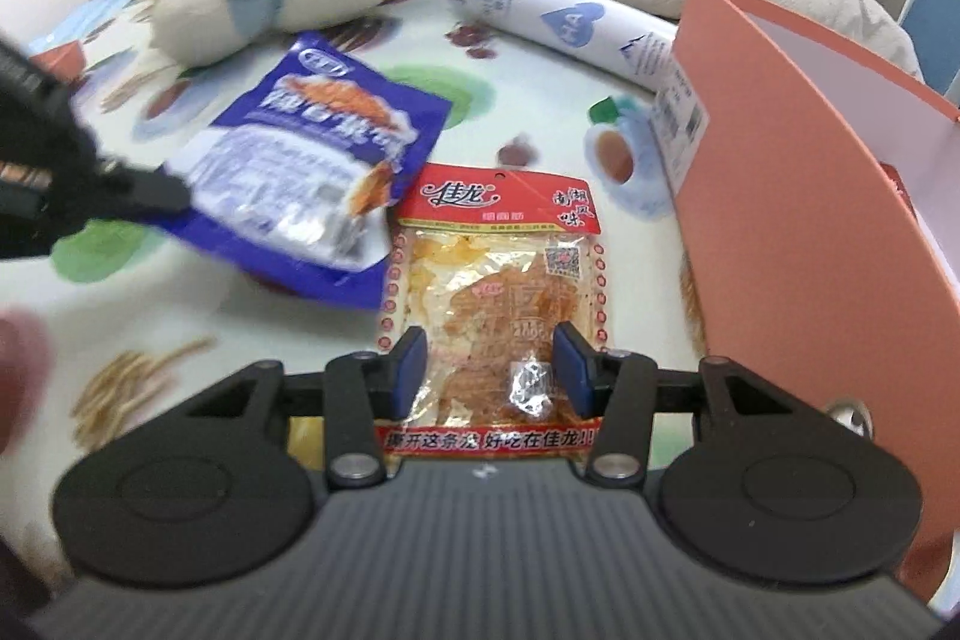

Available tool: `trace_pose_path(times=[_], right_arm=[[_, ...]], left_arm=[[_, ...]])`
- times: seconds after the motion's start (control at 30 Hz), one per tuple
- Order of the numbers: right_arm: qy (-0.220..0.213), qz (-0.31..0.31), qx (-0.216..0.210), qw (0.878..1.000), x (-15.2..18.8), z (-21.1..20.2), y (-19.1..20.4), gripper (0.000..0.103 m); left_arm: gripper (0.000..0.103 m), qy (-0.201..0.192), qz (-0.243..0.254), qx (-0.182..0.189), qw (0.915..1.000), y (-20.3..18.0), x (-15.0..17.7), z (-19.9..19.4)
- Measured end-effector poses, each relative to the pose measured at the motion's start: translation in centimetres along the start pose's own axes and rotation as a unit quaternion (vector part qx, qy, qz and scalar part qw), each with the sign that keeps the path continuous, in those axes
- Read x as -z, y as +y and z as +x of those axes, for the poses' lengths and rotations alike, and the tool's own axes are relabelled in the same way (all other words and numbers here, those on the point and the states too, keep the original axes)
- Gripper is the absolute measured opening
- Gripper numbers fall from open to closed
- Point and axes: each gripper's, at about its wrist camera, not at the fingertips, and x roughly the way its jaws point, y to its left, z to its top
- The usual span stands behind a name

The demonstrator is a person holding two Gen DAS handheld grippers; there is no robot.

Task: Organize snacks
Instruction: 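Lower the left tool to the blue cabbage-snack bag while the right tool approaches the red-topped pack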

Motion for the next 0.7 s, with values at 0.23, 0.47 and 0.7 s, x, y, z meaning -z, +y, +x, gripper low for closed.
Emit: trace_pose_path(times=[0.23,0.47,0.7], right_arm=[[0.029,0.015,-0.033,0.999,1.4,-2.3,0.9,0.049],[0.023,0.001,-0.038,0.999,3.6,-4.4,1.8,0.049],[0.002,0.007,-0.040,0.999,4.2,-5.6,1.1,0.049]], left_arm=[[0.000,0.013,0.006,-0.033,0.9994,1.5,3.8,-3.9],[0.001,0.027,0.021,-0.051,0.9981,2.9,6.8,-6.7],[0.056,0.018,0.079,-0.124,0.9890,2.6,8.1,-8.3]])
